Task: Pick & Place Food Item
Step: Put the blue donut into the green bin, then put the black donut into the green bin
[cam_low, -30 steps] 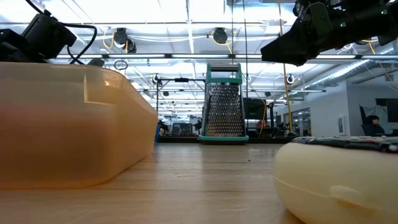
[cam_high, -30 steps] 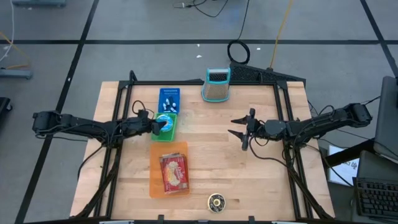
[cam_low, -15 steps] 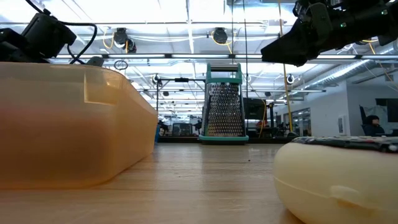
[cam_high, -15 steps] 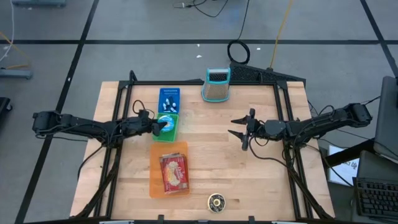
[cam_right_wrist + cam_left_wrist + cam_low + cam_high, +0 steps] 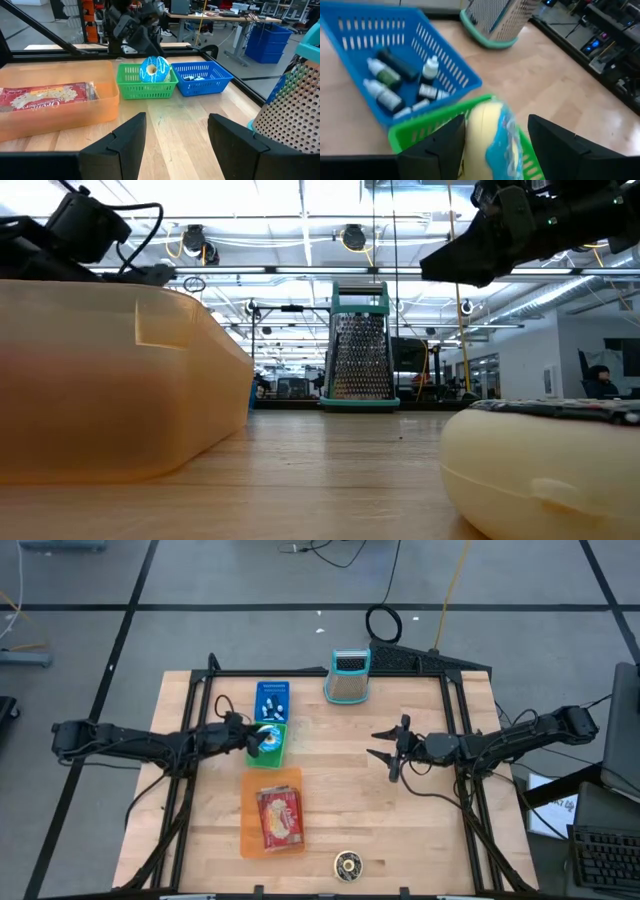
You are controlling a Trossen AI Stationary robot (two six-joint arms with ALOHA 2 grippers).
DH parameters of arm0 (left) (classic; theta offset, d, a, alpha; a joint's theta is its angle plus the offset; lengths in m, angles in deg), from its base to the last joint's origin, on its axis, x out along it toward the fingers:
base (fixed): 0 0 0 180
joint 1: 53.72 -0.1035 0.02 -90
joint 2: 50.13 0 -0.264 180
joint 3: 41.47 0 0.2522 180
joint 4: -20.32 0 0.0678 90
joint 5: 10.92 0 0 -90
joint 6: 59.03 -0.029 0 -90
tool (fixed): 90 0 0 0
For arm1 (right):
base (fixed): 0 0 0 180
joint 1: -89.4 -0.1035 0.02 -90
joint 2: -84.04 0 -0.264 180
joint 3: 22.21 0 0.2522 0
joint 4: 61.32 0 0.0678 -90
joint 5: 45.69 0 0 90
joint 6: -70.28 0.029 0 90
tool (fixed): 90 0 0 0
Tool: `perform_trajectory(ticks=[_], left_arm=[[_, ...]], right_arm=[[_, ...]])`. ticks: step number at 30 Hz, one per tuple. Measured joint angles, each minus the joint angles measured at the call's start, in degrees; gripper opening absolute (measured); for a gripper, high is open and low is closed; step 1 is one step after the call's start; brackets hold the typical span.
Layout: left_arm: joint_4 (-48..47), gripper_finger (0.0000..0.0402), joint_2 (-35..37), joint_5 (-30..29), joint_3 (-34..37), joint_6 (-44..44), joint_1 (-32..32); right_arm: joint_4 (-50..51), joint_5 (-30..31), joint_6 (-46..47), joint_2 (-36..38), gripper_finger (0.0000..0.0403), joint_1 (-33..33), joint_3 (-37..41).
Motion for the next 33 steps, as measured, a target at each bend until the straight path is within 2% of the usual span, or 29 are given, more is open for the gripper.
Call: perform_trajectory(ticks=[8,14,18,22,26,33], left_arm=[[-4.9,0.0211,0.0,-0.1,-6.9,-10.2,-1.8],[-11.8,0.0211,0.0,0.2,-14.8,-15.0,-0.7],[-11.1,0.0211,0.0,1.0,-18.1,-17.7,2.1],[-8.8,0.0211,-0.1,1.2,-19.2,-18.6,4.3],[-6.0,0.0212,-0.1,1.0,-19.2,-18.7,4.9],[-5.4,0.0212,-0.2,-0.7,-19.2,-17.4,4.8]], right_arm=[[1.9,-0.5,0.0,0.0,0.0201,0.0,0.0],[0.7,-9.6,1.9,-1.0,0.0201,-0.3,0.0],[-2.8,-10.1,5.3,-5.4,0.0201,-5.0,0.0],[-8.3,-10.1,6.4,-13.5,0.0201,-12.2,-1.0],[-3.6,-10.2,7.4,-22.2,0.0201,-18.4,-7.7],[19.2,-10.9,7.5,-35.3,0.0201,-25.4,-27.5]])
